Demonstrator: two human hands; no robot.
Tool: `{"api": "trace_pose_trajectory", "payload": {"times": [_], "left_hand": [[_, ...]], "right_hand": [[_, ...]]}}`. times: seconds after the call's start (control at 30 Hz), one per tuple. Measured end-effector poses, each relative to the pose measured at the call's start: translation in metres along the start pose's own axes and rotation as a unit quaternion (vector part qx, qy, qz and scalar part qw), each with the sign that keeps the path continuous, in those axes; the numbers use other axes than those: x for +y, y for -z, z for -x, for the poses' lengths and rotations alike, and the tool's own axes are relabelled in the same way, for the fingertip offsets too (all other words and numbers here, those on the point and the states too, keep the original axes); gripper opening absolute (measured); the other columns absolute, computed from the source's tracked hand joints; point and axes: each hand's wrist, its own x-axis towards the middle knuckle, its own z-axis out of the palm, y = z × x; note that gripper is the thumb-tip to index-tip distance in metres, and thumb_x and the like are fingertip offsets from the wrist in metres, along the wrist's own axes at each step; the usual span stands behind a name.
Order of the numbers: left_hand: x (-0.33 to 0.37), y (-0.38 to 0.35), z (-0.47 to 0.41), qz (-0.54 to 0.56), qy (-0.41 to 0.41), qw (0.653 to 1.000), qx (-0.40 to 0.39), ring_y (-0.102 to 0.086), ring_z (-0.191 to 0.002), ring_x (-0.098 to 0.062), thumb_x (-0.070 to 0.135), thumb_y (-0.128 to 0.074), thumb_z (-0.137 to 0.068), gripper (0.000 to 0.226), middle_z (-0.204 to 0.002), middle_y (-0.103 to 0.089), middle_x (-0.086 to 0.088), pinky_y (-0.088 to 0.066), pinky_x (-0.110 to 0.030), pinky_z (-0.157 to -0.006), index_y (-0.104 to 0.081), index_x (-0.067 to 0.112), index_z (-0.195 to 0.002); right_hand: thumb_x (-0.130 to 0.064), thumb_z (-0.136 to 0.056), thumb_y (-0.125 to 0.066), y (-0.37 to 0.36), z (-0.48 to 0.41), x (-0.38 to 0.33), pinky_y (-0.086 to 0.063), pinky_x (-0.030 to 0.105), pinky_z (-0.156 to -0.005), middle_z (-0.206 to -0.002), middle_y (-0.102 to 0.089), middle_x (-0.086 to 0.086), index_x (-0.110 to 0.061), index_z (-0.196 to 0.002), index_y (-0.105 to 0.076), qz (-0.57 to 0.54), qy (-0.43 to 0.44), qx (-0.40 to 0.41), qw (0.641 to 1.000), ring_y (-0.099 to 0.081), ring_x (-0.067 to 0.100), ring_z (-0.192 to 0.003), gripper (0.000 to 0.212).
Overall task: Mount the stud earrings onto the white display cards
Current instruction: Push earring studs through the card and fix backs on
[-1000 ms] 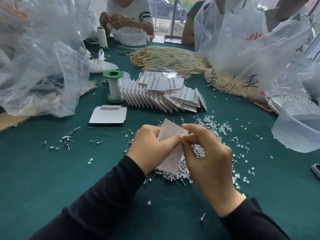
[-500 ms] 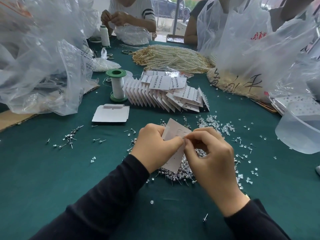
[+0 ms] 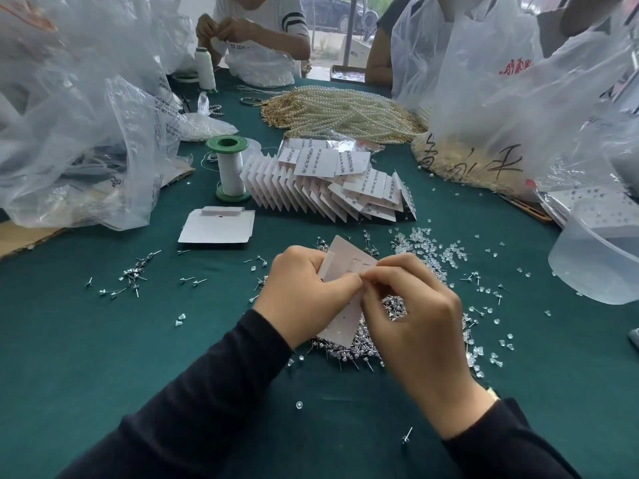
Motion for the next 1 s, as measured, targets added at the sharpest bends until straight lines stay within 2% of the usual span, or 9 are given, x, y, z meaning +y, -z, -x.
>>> {"api": "trace_pose_trajectory", "payload": {"times": [0.1, 0.23, 0.37, 0.43, 0.5, 0.77, 0.83, 0.9, 1.0], "left_hand": [[0.001, 0.001, 0.0, 0.01, 0.006, 1.0, -0.005, -0.047, -0.05, -0.017, 0.03, -0.057, -0.06, 0.037, -0.054, -0.05, -0.007, -0.044, -0.031, -0.047, -0.06, -0.007, -0.061], [0.003, 0.001, -0.001, 0.042, 0.029, 0.998, -0.024, -0.055, -0.055, -0.022, 0.029, -0.058, -0.059, 0.04, -0.061, -0.058, -0.014, -0.052, -0.048, -0.053, -0.063, -0.009, -0.069], [0.003, 0.001, -0.001, 0.041, 0.028, 0.998, -0.032, -0.057, -0.055, -0.022, 0.03, -0.059, -0.058, 0.04, -0.063, -0.062, -0.017, -0.053, -0.048, -0.055, -0.065, -0.008, -0.07], [0.002, 0.001, -0.001, 0.047, 0.029, 0.998, -0.033, -0.057, -0.056, -0.023, 0.03, -0.059, -0.058, 0.042, -0.065, -0.063, -0.022, -0.053, -0.05, -0.056, -0.064, -0.009, -0.071], [0.001, 0.001, -0.001, 0.055, 0.031, 0.997, -0.034, -0.057, -0.056, -0.023, 0.03, -0.059, -0.058, 0.042, -0.064, -0.061, -0.02, -0.053, -0.051, -0.056, -0.064, -0.01, -0.071], [-0.001, 0.002, -0.001, 0.056, 0.008, 0.998, -0.029, -0.047, -0.048, -0.017, 0.028, -0.06, -0.06, 0.037, -0.052, -0.049, -0.005, -0.043, -0.03, -0.049, -0.057, -0.009, -0.06], [-0.001, 0.004, -0.001, 0.03, 0.003, 0.999, -0.036, -0.041, -0.046, -0.016, 0.033, -0.061, -0.061, 0.042, -0.05, -0.043, -0.003, -0.036, -0.026, -0.048, -0.051, -0.007, -0.055], [0.002, 0.007, -0.002, 0.05, 0.016, 0.995, -0.087, -0.04, -0.048, -0.016, 0.048, -0.064, -0.064, 0.054, -0.052, -0.042, -0.005, -0.032, -0.022, -0.048, -0.051, -0.003, -0.052], [0.011, 0.021, -0.006, 0.159, 0.128, 0.953, -0.225, -0.06, -0.057, -0.02, 0.079, -0.059, -0.056, 0.074, -0.064, -0.063, -0.011, -0.047, -0.021, -0.052, -0.067, 0.005, -0.06]], "right_hand": [[0.0, -0.077, -0.065, 0.0, 0.0, 0.0, -0.048, 0.017, -0.065, -0.079, -0.062, 0.005, -0.002, -0.076, -0.068, 0.016, 0.011, 0.001, 1.0, -0.057, 0.01, -0.066, 0.004], [0.001, -0.074, -0.065, 0.002, 0.0, 0.002, -0.05, 0.015, -0.065, -0.076, -0.062, 0.002, -0.006, -0.075, -0.066, -0.032, -0.026, 0.004, 0.999, -0.057, 0.006, -0.068, 0.007], [-0.002, -0.073, -0.064, 0.003, -0.001, 0.002, -0.052, 0.018, -0.063, -0.074, -0.063, -0.001, -0.008, -0.075, -0.067, -0.047, -0.042, 0.003, 0.998, -0.059, 0.005, -0.067, 0.007], [-0.003, -0.073, -0.064, 0.003, -0.002, 0.002, -0.052, 0.016, -0.064, -0.074, -0.063, -0.003, -0.008, -0.075, -0.068, -0.054, -0.047, 0.005, 0.997, -0.059, 0.005, -0.068, 0.007], [-0.003, -0.073, -0.064, 0.003, -0.001, 0.001, -0.05, 0.014, -0.064, -0.074, -0.062, -0.003, -0.007, -0.075, -0.068, -0.052, -0.046, 0.003, 0.998, -0.059, 0.006, -0.069, 0.006], [0.001, -0.076, -0.064, 0.0, 0.004, -0.001, -0.049, 0.013, -0.068, -0.079, -0.061, 0.002, -0.001, -0.076, -0.067, -0.023, -0.008, 0.007, 1.0, -0.057, 0.005, -0.072, 0.004], [0.002, -0.077, -0.064, 0.0, 0.004, 0.0, -0.048, 0.012, -0.069, -0.08, -0.059, 0.0, -0.001, -0.077, -0.067, -0.019, -0.009, 0.011, 1.0, -0.056, 0.005, -0.072, 0.004], [0.002, -0.078, -0.064, 0.0, 0.003, 0.003, -0.048, 0.012, -0.069, -0.08, -0.058, -0.003, -0.002, -0.079, -0.066, -0.039, -0.036, 0.013, 0.998, -0.056, 0.004, -0.073, 0.005], [-0.004, -0.079, -0.061, 0.004, 0.0, 0.005, -0.046, 0.01, -0.068, -0.082, -0.059, -0.008, -0.01, -0.082, -0.064, -0.092, -0.084, 0.006, 0.992, -0.057, 0.003, -0.077, 0.007]]}}
